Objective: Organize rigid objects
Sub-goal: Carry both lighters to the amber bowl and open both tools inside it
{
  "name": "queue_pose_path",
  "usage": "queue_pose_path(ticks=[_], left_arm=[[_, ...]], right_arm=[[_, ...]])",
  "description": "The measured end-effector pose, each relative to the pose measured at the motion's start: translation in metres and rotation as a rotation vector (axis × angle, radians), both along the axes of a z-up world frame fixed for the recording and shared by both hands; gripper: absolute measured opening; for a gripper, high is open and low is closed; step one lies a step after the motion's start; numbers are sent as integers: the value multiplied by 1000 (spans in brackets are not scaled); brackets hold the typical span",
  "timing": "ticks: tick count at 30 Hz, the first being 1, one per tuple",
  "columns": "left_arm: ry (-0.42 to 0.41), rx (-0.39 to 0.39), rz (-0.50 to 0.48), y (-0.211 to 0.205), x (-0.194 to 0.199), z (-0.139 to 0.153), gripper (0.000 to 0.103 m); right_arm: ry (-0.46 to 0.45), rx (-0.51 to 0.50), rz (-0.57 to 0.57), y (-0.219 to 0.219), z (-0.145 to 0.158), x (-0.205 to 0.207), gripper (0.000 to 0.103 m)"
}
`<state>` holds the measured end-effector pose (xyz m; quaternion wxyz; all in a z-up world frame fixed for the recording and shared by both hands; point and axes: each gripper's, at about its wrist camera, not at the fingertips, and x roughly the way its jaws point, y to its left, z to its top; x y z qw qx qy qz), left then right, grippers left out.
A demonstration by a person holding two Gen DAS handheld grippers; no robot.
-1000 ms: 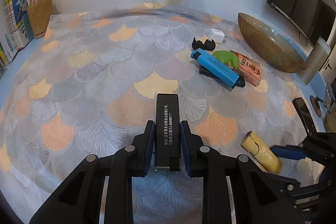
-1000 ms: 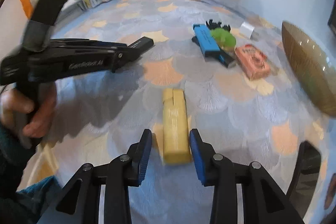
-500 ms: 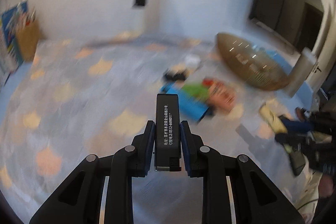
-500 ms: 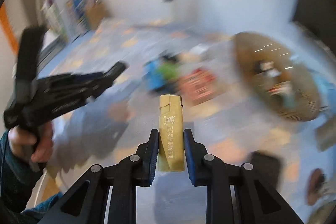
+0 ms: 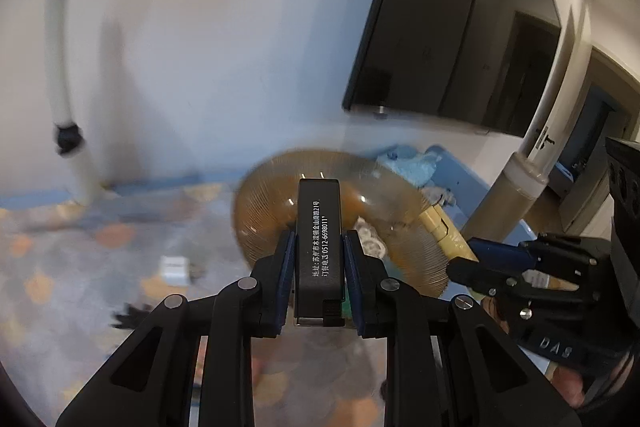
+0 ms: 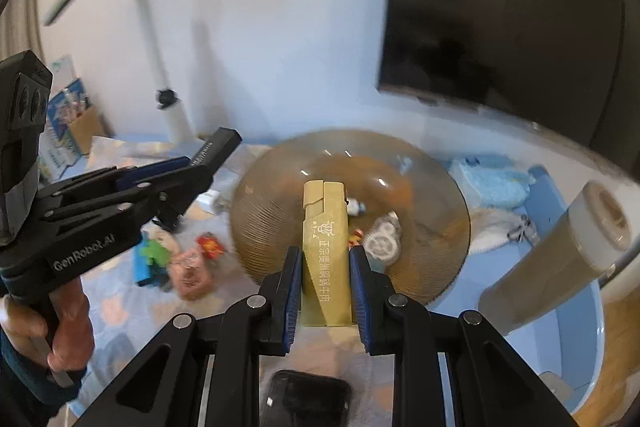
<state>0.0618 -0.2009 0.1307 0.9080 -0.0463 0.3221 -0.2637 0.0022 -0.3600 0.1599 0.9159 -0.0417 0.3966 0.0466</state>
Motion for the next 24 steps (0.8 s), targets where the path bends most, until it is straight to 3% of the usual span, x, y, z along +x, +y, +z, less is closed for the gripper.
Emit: queue_pose_path(ticks=[4, 8, 9, 12, 14, 17, 22, 24], left_arm=[[77, 0, 6, -15, 17, -30, 21], [104, 12, 14, -29, 26, -39, 24], [115, 13, -1, -32, 27, -39, 38], [145, 4, -29, -29, 24, -39, 55], [130, -25, -5, -11, 13, -33, 64], [104, -71, 47, 27, -4, -20, 66], [45, -113, 147, 95, -40, 3, 66], [9, -99, 199, 121, -58, 9, 73]], right_arm=[[52, 14, -27, -18, -24, 18, 23], [73, 39, -40, -25, -35, 27, 23], [79, 55, -43, -27, -37, 29, 25], [91, 112, -82, -39, -40, 30, 25], [83, 149, -101, -46, -38, 23, 25], [72, 173, -90, -44, -31, 8, 25], [27, 204, -14, -8, -4, -18, 26], [4, 230, 39, 14, 5, -30, 27]])
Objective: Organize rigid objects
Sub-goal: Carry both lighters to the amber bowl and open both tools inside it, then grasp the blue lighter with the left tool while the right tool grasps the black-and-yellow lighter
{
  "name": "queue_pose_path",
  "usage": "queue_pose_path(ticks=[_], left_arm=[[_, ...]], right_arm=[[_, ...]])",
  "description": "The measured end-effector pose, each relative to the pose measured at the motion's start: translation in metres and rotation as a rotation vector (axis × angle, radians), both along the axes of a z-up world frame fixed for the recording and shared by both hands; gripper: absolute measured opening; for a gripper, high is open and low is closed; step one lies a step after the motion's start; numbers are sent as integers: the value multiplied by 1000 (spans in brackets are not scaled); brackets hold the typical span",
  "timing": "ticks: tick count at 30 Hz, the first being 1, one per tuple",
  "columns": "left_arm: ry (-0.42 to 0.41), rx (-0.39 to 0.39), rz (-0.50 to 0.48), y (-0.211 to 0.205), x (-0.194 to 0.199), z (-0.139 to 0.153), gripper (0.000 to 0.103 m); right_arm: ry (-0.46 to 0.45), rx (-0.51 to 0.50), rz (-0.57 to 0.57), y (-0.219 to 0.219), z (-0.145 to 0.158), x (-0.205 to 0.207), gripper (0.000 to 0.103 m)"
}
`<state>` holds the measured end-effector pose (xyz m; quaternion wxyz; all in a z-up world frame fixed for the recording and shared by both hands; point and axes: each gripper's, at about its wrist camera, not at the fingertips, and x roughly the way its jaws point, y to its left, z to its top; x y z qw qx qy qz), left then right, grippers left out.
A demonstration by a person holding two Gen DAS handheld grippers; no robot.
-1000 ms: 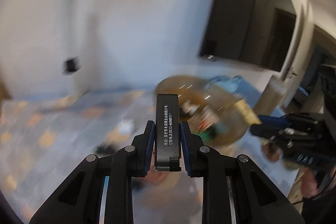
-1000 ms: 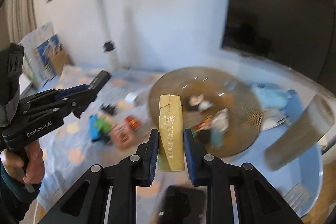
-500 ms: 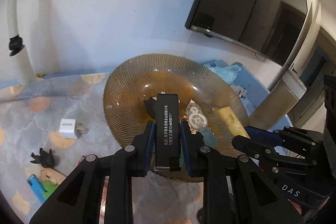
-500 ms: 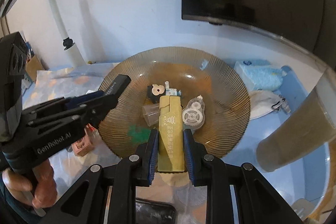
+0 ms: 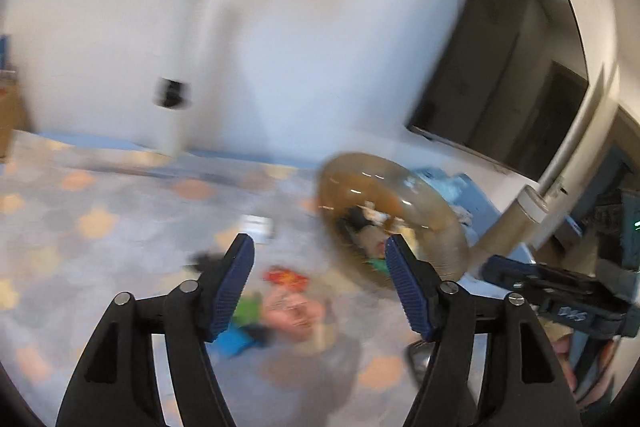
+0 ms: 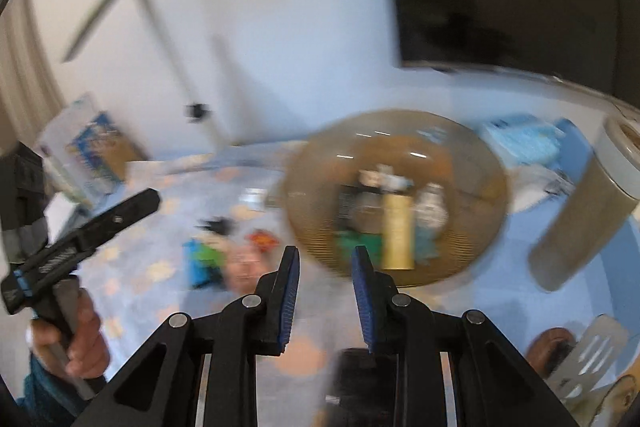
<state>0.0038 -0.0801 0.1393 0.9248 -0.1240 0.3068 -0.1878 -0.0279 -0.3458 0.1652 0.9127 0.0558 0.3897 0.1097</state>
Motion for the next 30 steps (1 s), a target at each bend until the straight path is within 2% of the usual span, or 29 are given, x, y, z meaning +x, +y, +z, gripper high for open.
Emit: queue_pose_path(ticks=[1, 3, 5, 7, 9, 10, 13, 17, 23, 27, 30], left_arm=[[-9, 18, 37, 16, -11, -2, 76], [-5, 50, 85, 33, -22, -13, 77], [25, 112, 128, 45, -29, -34, 77], [69, 179, 158, 51, -32, -63, 77], [102, 209, 165, 52, -33, -88, 77], [110, 218, 170, 52, -34, -95, 77], [114, 234, 183, 55, -39, -112, 77], [87, 249, 189, 51, -43, -112, 77], [98, 281, 172, 44, -41, -114, 77], [115, 283, 165, 42, -39, -115, 77], [159, 259, 152, 40, -33, -117, 77]], right_arm=[[-12, 18, 29, 15, 2, -8, 29], [-14, 36, 61, 37, -5, -17, 40], [18, 64, 99, 63, -27, -22, 41], [96, 90, 111, 87, -62, -20, 41], [150, 93, 111, 100, -90, -16, 41], [156, 62, 104, 108, -106, -16, 41], [128, 0, 95, 118, -125, -17, 41], [87, -36, 70, 121, -140, -18, 44], [89, -98, 71, 130, -144, -15, 48], [86, -103, 76, 130, -143, -17, 49], [89, -98, 74, 128, -144, -18, 49]])
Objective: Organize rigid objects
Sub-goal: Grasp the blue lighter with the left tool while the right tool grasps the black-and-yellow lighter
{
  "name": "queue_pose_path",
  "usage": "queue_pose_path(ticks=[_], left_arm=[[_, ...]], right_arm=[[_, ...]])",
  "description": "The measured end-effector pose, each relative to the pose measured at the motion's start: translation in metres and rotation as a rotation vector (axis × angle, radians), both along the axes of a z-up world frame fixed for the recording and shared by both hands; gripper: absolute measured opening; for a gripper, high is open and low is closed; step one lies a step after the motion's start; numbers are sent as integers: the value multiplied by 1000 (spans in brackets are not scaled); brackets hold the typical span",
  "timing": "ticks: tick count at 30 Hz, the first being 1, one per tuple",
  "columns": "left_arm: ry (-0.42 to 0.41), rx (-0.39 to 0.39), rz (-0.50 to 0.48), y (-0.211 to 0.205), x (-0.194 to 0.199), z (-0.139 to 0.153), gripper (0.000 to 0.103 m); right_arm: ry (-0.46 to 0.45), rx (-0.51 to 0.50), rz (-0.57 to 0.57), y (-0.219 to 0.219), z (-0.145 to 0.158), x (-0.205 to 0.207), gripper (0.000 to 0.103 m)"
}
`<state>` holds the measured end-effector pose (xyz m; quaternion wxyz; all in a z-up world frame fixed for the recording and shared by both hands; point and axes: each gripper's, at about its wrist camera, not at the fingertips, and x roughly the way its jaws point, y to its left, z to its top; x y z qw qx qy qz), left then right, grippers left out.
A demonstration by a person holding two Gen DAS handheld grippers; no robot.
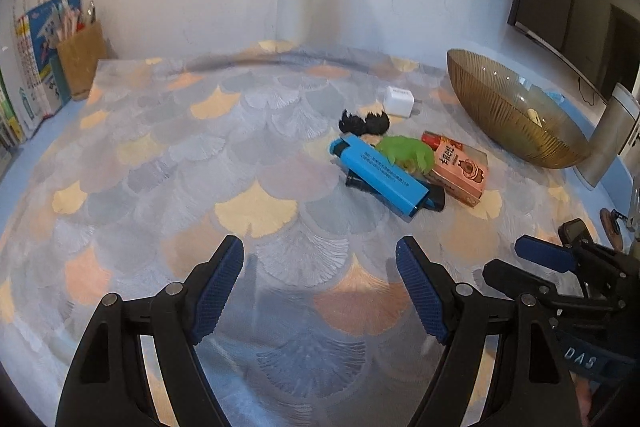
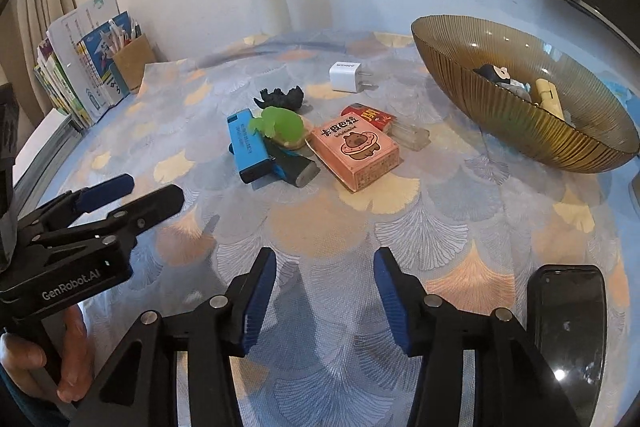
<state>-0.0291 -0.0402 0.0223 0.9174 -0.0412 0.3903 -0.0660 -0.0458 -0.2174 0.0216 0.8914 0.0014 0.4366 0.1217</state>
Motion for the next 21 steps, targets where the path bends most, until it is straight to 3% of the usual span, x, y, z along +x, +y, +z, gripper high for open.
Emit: queue_pose_path(ticks=[2, 4, 10, 15, 19, 21], left_arm=[[40, -122, -26, -2, 11, -1, 77], [79, -164, -40, -11, 23, -2, 77], [99, -54, -69, -41, 50, -10, 73], [96, -96, -50, -20, 54, -7, 56], [102, -100, 26, 18, 55, -11, 53], [108, -101, 52, 28, 58, -11, 51]], right_arm=[[2, 4, 1, 0, 0, 0, 49], [5, 6, -2, -1, 0, 0, 49], [19, 19, -4, -3, -1, 1, 49], [57, 7, 85, 7, 0, 6, 53], [143, 50, 200, 22, 3, 24, 53], [141, 32, 240, 30, 0, 35, 53]])
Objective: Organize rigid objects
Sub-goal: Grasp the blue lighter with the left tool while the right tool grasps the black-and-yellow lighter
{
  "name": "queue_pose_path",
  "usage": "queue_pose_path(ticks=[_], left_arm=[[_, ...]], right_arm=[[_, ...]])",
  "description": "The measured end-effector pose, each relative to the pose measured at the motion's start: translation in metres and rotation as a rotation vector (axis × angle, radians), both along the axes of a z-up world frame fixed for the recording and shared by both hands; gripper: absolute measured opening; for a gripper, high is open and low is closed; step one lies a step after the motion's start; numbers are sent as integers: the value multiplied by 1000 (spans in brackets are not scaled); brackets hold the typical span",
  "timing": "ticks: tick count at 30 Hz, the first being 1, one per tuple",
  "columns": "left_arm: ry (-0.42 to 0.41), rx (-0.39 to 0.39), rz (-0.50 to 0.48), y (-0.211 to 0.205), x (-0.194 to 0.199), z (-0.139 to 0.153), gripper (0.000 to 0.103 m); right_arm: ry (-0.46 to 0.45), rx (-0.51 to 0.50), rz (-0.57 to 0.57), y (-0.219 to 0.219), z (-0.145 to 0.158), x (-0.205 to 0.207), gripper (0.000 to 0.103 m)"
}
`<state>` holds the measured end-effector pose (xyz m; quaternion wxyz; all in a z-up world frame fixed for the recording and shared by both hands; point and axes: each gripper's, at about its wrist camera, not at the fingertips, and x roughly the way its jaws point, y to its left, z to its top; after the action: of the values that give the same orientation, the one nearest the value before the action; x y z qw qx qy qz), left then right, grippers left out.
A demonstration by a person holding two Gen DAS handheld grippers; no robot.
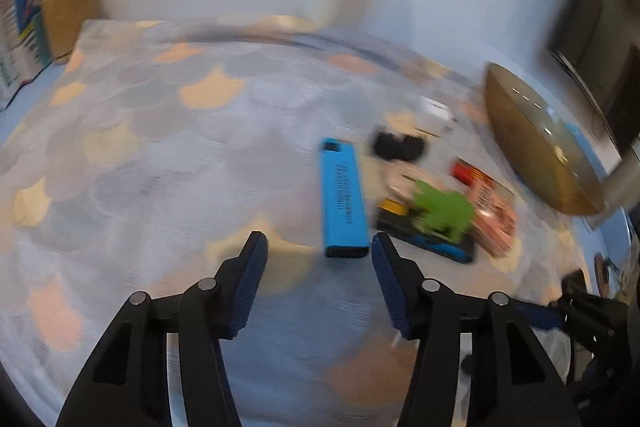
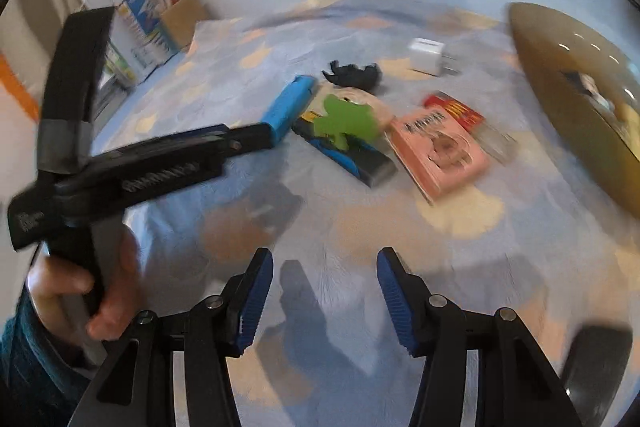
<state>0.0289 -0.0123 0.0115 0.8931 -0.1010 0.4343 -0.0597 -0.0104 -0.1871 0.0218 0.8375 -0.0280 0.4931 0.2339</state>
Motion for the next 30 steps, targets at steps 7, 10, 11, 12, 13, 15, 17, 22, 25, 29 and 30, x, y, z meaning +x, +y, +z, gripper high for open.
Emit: queue_pose_path(ticks=[7, 10, 11, 12, 13, 15, 17, 22, 25, 29, 30], left_arm=[[-2, 38, -83, -9, 18, 0, 52], [-11, 77, -109, -21, 29, 0, 52], [-16, 74, -113, -23, 31, 0, 52], [-17, 70, -114, -22, 31, 1, 47], [-20, 62, -120, -22, 31, 1, 39], [-23, 33, -138, -22, 28, 2, 22], [-16, 18, -131, -19, 25, 2, 22], [-20, -1, -125, -10, -3, 7, 22], [-6, 18, -118, -4, -32, 10, 21], [12, 23, -111, -2, -63, 7, 22], [20, 28, -112, -5, -66, 4, 22]], right_arm=[[-119, -162, 18, 26, -6, 32, 53], [-124, -148, 44, 30, -6, 39, 53], [-130, -145, 52, 32, -6, 41, 54], [-135, -143, 58, 32, -6, 40, 53], [-146, -142, 65, 33, -6, 38, 50], [-148, -136, 71, 35, -5, 34, 33], [-130, -122, 61, 33, -3, 29, 24], [-53, -73, 65, 18, 1, -7, 22], [-19, -20, 84, -1, 8, -41, 22], [-29, -72, 78, -15, 9, -75, 22], [-27, -84, 72, -16, 7, -78, 22]])
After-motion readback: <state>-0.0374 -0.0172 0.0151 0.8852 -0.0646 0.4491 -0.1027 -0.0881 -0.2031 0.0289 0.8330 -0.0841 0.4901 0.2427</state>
